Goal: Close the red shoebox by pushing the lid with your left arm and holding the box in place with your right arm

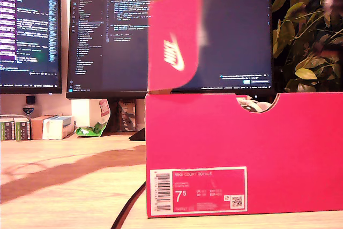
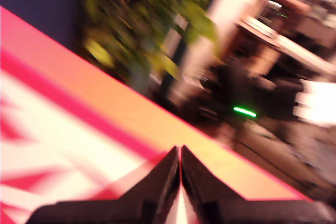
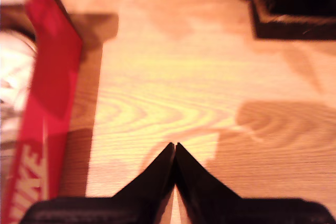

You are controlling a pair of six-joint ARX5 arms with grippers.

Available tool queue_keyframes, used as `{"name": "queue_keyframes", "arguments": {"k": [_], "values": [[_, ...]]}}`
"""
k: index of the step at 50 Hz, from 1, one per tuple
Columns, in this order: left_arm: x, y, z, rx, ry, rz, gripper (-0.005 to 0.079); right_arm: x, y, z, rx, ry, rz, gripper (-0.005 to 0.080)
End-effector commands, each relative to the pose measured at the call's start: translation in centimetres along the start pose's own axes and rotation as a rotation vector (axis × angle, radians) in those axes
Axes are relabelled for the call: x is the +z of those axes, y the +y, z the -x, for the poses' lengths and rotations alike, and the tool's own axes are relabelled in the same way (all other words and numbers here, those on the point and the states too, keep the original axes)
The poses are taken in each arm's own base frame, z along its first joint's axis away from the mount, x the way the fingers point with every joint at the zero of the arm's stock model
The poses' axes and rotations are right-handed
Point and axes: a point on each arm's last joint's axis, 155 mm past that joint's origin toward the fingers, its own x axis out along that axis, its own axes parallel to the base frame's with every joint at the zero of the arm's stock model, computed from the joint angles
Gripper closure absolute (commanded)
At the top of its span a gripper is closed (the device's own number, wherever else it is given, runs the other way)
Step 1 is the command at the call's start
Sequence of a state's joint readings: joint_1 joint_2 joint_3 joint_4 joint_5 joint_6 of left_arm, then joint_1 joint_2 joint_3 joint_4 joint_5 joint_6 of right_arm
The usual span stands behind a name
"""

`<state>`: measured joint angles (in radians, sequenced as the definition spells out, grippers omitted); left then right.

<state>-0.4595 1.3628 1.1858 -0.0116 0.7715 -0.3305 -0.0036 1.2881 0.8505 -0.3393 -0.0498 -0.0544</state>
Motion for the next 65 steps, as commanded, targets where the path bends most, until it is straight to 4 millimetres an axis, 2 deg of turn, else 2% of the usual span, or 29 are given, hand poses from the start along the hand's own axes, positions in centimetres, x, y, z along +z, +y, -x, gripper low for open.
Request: {"name": "queue_keyframes", "arguments": {"k": [1, 8, 13, 18, 22, 29, 33, 38, 48, 54, 65], "values": [[0.5, 0.7, 0.0, 0.023, -0.034, -0.045, 0.0762, 0.9, -0.5, 0.8, -0.009, -0.030, -0.002, 0.0764], [2.9, 1.3, 0.4, 0.101, -0.093, -0.125, 0.0762, 0.7, -0.6, 1.5, -0.012, -0.023, -0.005, 0.0764], [3.1, 2.3, 0.8, 0.178, -0.073, -0.127, 0.0762, 0.1, -0.7, 1.6, -0.022, -0.002, -0.007, 0.0764], [2.0, 3.3, 1.3, 0.242, -0.006, -0.100, 0.0762, -0.4, -0.7, 1.6, -0.020, 0.018, -0.008, 0.0764], [0.5, 5.0, 1.8, 0.333, 0.054, -0.095, 0.0762, -0.5, -0.6, 1.6, -0.016, 0.024, -0.012, 0.0764], [-1.5, 7.7, 3.4, 0.488, 0.141, -0.114, 0.0762, -0.5, 0.9, 1.9, 0.037, 0.020, -0.019, 0.0764], [-1.8, 8.8, 4.2, 0.558, 0.165, -0.147, 0.0762, 0.2, 1.5, 2.3, 0.048, -0.007, -0.018, 0.0765], [-1.2, 9.0, 5.1, 0.599, 0.151, -0.162, 0.0762, 1.8, 1.7, 3.3, 0.051, -0.076, -0.016, 0.0765], [0.6, 9.5, 8.1, 0.699, 0.111, -0.208, 0.0762, 5.7, 1.8, 7.0, 0.054, -0.263, -0.019, 0.0764], [0.7, 9.7, 9.6, 0.729, 0.112, -0.206, 0.0762, 6.4, 4.1, 8.2, 0.168, -0.302, 0.005, 0.0765], [0.7, 10.0, 10.7, 0.747, 0.117, -0.189, 0.0762, 4.4, 8.5, 7.2, 0.301, -0.216, 0.062, 0.0765]]}}
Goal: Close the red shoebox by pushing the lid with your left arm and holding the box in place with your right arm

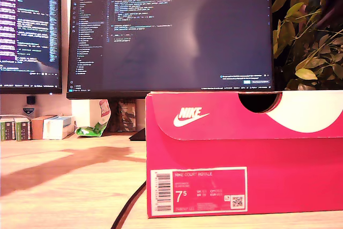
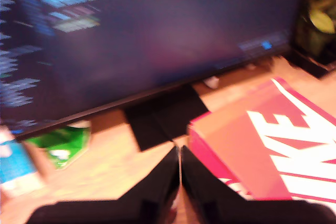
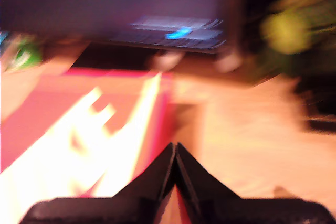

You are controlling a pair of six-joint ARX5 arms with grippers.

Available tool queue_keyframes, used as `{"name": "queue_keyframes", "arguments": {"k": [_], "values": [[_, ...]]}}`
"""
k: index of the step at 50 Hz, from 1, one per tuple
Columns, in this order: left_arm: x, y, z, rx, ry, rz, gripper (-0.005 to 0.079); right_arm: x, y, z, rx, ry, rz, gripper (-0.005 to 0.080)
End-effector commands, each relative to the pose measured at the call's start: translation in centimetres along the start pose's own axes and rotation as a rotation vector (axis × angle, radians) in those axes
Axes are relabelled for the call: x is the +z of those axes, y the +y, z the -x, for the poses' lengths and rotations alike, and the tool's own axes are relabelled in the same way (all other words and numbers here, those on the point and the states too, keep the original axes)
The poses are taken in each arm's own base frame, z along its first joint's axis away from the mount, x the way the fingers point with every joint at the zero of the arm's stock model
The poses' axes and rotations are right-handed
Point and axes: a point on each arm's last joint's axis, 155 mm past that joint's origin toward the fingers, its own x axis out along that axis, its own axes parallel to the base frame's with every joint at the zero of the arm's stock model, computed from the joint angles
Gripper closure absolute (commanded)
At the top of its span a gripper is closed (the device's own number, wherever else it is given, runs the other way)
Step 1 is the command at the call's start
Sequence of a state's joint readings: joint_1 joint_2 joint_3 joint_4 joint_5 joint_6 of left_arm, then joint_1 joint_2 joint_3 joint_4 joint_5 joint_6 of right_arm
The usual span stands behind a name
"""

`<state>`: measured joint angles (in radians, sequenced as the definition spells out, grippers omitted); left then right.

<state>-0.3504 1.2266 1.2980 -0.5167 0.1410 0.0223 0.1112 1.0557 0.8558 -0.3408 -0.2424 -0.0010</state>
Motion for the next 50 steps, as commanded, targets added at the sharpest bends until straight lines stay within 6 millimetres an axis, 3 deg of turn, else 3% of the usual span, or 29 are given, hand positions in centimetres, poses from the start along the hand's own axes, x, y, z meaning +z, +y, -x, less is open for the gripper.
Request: {"name": "queue_keyframes", "arguments": {"k": [1, 23, 36, 40, 50], "values": [[-0.4, -0.2, -0.5, -0.011, 0.008, -0.005, 0.0762, -0.4, 1.1, -0.7, 0.037, 0.024, 0.007, 0.0765], [-0.2, -0.2, -0.5, -0.010, 0.002, -0.006, 0.0762, -7.4, 5.3, -5.0, 0.164, 0.290, 0.027, 0.0765], [-0.4, -0.2, -0.5, -0.010, 0.010, -0.005, 0.0761, -11.4, 5.8, -6.3, 0.183, 0.435, 0.052, 0.0765], [-0.5, -0.2, -0.5, -0.011, 0.015, -0.004, 0.0762, -11.0, 5.9, -6.7, 0.186, 0.416, 0.062, 0.0765], [-0.5, -0.2, -0.3, -0.010, 0.013, -0.004, 0.0762, -6.8, 5.6, -7.4, 0.153, 0.245, 0.083, 0.0765]]}}
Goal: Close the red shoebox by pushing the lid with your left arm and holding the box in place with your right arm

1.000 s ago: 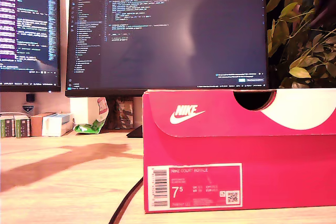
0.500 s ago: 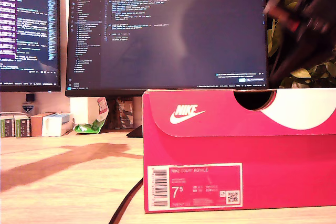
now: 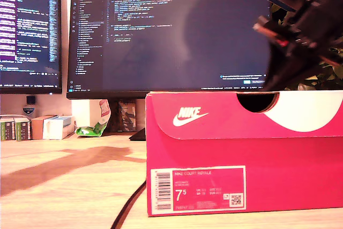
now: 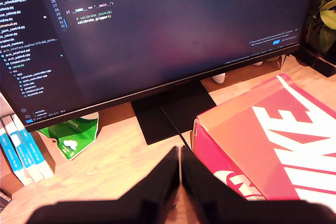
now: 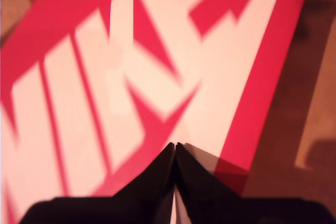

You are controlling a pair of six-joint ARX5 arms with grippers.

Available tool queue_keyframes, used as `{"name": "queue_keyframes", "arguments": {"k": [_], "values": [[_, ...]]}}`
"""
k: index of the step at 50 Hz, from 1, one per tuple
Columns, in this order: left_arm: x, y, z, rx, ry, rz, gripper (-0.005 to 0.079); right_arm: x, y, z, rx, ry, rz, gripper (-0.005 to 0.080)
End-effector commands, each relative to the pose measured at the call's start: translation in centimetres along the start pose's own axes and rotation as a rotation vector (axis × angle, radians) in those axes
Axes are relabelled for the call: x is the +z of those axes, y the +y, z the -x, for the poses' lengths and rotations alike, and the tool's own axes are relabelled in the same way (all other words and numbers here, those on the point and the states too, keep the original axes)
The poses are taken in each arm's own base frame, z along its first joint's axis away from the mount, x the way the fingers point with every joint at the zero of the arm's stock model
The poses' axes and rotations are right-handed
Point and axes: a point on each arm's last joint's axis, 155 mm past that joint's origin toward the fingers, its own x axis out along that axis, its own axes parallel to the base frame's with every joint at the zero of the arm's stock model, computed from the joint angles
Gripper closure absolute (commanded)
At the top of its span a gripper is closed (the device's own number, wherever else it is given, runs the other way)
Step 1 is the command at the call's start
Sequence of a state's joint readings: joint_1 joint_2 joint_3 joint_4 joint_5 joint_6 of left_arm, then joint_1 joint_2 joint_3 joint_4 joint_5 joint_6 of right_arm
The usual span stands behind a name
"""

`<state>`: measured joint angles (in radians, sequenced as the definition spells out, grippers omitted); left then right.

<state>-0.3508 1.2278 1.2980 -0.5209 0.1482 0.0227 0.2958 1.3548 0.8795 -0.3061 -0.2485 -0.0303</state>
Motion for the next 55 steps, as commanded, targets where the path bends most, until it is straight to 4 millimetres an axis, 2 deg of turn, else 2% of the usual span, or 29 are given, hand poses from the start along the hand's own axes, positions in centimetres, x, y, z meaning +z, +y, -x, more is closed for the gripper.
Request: {"name": "queue_keyframes", "arguments": {"k": [1, 8, 18, 27, 37, 43, 44, 50, 55], "values": [[-0.3, 0.0, -0.2, -0.002, 0.005, -0.005, 0.0762, 0.3, 0.0, 0.1, -0.011, -0.026, 0.005, 0.0765], [0.3, -0.1, 0.2, -0.001, -0.017, -0.009, 0.0761, 2.8, -0.6, 1.9, -0.069, -0.129, 0.025, 0.0765], [1.0, -0.2, 1.5, 0.000, -0.046, -0.025, 0.0762, 6.7, -1.8, 6.4, -0.190, -0.303, 0.045, 0.0765], [1.0, 0.2, 2.8, 0.033, -0.054, -0.066, 0.0762, 8.6, -2.3, 10.7, -0.274, -0.421, 0.061, 0.0765], [-0.6, 1.5, 3.9, 0.075, -0.055, -0.056, 0.0762, 9.8, -3.1, 15.2, -0.372, -0.523, 0.068, 0.0765], [-1.2, 2.4, 4.4, 0.102, -0.075, -0.048, 0.0762, 9.6, -3.8, 17.5, -0.436, -0.559, 0.079, 0.0765], [-1.0, 2.3, 5.7, 0.100, -0.115, -0.068, 0.0762, 6.2, -5.3, 22.5, -0.547, -0.649, 0.051, 0.0765], [-1.8, 2.3, 5.5, 0.096, -0.124, -0.072, 0.0762, 4.5, -5.5, 23.6, -0.571, -0.684, 0.043, 0.0764], [-2.5, 2.1, 5.1, 0.085, -0.119, -0.071, 0.0762, 2.9, -5.6, 23.4, -0.574, -0.691, 0.036, 0.0765]]}}
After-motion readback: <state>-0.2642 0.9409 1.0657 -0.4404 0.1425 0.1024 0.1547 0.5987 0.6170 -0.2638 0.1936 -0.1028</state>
